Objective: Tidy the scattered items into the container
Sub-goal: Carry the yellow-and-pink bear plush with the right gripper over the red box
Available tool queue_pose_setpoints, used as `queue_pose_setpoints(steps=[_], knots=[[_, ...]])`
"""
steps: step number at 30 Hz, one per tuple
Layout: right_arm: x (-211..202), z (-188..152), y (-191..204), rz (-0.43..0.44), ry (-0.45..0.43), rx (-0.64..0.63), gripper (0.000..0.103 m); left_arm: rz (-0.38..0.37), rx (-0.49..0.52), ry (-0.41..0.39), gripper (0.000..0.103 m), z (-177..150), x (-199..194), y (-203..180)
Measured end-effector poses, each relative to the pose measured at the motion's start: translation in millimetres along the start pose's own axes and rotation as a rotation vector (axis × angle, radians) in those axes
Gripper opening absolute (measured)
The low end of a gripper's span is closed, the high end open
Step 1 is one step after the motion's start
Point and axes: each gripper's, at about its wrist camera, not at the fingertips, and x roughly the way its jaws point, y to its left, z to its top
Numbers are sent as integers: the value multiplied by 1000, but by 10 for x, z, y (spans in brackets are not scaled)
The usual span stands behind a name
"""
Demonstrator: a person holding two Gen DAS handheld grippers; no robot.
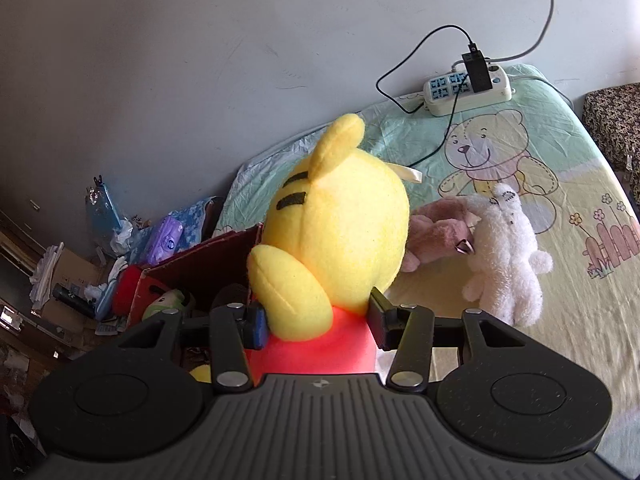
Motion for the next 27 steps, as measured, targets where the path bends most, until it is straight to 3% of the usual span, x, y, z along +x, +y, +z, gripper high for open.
queue_pose_setpoints(steps=[10, 27], knots=[[235, 0, 647, 74, -20, -47, 50, 81, -24, -62, 57, 16, -270, 627], [895, -120, 1304, 98, 35, -79, 50, 146, -73, -35, 59, -236, -219, 1526]])
